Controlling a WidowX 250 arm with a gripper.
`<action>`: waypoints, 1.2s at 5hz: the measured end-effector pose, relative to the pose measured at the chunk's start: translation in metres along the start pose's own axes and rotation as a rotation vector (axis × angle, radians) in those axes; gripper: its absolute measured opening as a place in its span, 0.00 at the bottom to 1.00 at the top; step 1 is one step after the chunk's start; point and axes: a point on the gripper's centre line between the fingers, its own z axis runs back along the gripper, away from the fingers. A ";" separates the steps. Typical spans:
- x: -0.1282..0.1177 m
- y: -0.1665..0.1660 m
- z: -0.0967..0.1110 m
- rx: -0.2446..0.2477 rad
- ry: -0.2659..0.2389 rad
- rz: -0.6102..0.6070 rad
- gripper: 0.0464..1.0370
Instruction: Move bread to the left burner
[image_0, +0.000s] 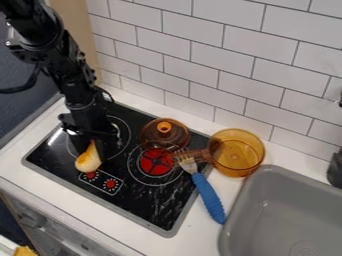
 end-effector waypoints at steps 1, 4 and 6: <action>-0.006 0.000 -0.006 -0.005 0.047 -0.007 0.93; -0.004 0.002 0.026 0.022 0.014 0.005 0.96; 0.009 0.001 0.089 0.069 -0.159 0.015 0.96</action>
